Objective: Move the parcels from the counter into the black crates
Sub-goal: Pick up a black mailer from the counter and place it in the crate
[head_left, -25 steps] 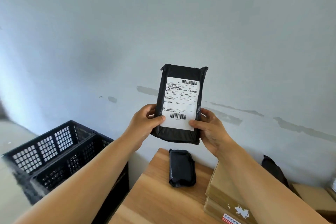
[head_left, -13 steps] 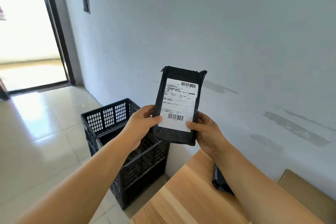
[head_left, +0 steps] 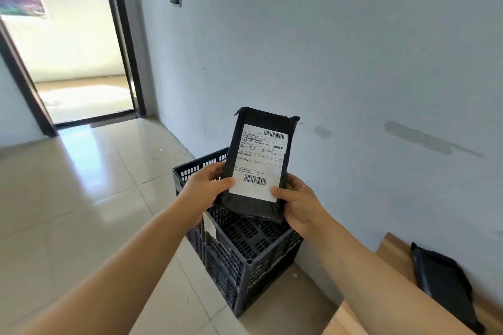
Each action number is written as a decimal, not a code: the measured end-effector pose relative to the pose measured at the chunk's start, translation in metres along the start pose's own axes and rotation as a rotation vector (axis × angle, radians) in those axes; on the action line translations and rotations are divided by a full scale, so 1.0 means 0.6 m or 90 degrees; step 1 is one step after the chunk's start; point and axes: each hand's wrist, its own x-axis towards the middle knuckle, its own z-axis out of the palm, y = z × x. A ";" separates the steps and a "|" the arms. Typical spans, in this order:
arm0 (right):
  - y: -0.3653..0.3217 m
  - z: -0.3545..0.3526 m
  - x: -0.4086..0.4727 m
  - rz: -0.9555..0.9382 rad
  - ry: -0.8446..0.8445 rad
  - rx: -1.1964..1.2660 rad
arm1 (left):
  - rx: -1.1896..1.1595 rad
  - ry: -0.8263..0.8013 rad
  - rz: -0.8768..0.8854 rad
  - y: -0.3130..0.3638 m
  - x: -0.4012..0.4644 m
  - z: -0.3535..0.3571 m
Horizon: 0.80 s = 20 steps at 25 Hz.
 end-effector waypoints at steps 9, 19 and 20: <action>0.103 0.153 0.153 0.067 -0.040 -0.002 | 0.017 0.066 -0.047 -0.013 0.096 -0.183; 0.138 0.220 0.443 0.104 -0.005 -0.005 | 0.102 0.098 -0.106 -0.037 0.382 -0.268; 0.132 0.221 0.480 0.107 0.009 -0.010 | 0.112 0.099 -0.118 -0.039 0.425 -0.268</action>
